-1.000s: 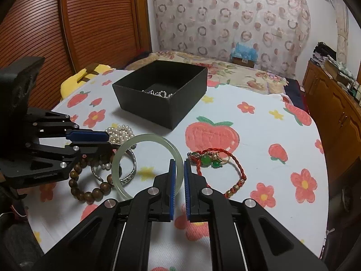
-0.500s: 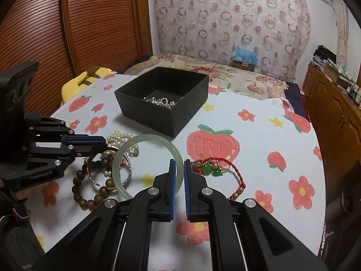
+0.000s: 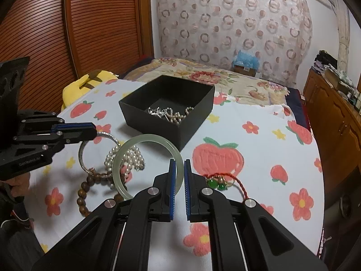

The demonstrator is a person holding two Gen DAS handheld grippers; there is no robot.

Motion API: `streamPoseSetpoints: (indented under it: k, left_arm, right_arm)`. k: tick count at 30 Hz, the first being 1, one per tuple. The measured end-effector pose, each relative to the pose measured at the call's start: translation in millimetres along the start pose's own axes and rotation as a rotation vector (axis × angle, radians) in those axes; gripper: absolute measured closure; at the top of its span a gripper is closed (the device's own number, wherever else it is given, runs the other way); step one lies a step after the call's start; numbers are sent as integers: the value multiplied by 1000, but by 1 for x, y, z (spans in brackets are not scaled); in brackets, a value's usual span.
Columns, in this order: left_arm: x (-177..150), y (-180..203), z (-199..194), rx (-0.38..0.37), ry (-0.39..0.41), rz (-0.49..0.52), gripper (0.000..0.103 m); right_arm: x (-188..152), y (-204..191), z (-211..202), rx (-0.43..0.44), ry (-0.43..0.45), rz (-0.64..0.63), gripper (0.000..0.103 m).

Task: Organize jewelry
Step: 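Grasp the silver bangle with the left tool while the right tool carries the jade bangle toward the box, then drop the jade bangle from the right tool into the box while the left tool drops the silver bangle in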

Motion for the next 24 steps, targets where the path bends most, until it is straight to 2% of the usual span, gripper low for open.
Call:
streamPoseSetpoints:
  k: [9,24]
  left_arm:
    - [19,-18,-12,41,59,-14,101]
    - [59,-52,-2,120,115,-23,101]
  right_arm:
    - [24,-3,10,-12,27,-12,95]
    - [75,1,69,-48,42,12,95]
Point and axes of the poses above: each gripper's, at about its wrist camera, not at the fingertips, and z roughly the way its jaws point, y to its right, x to its top, the point moved 1 cm from there along z, roughly the way its jaws point, and after that the axes turned 12 degrees about y, right-handed, at the moved point
